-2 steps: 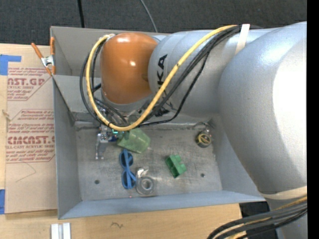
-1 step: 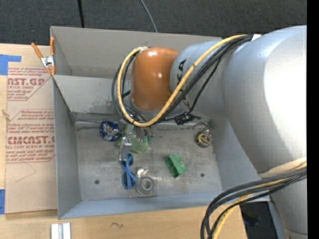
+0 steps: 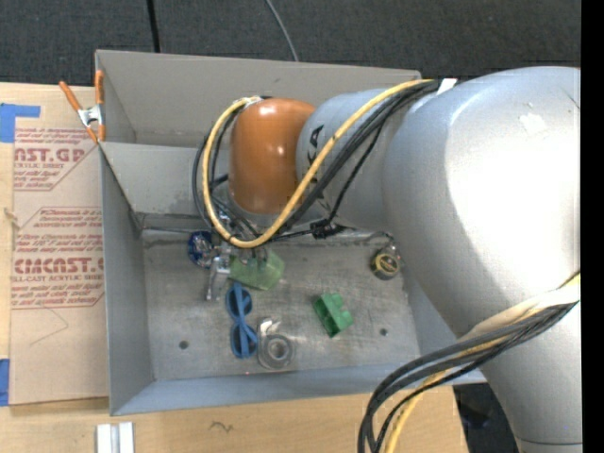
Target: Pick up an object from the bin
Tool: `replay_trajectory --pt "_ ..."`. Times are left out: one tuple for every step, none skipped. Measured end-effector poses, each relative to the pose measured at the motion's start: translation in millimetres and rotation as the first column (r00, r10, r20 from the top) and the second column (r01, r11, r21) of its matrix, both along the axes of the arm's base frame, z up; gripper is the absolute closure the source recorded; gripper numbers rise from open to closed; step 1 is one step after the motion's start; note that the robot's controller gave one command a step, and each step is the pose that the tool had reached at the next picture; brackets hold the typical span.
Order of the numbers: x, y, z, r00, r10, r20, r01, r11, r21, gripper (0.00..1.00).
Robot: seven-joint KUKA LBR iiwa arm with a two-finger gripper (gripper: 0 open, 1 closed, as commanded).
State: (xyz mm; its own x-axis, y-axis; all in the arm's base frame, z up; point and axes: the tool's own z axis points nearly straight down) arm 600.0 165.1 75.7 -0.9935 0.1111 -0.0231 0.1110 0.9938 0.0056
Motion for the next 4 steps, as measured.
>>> replay_trajectory --pt "0.8 2 4 1.0 0.002 0.003 -0.002 1.0 0.005 1.0" --pt "-6.3 6 179 1.0 -0.02 -0.013 0.02 1.0 0.001 1.0" --pt "-7.8 6 173 1.0 -0.02 -0.021 0.02 1.0 -0.002 0.0" --pt "-18.2 11 277 0.984 0.175 -0.013 -0.175 0.985 -0.002 0.0"
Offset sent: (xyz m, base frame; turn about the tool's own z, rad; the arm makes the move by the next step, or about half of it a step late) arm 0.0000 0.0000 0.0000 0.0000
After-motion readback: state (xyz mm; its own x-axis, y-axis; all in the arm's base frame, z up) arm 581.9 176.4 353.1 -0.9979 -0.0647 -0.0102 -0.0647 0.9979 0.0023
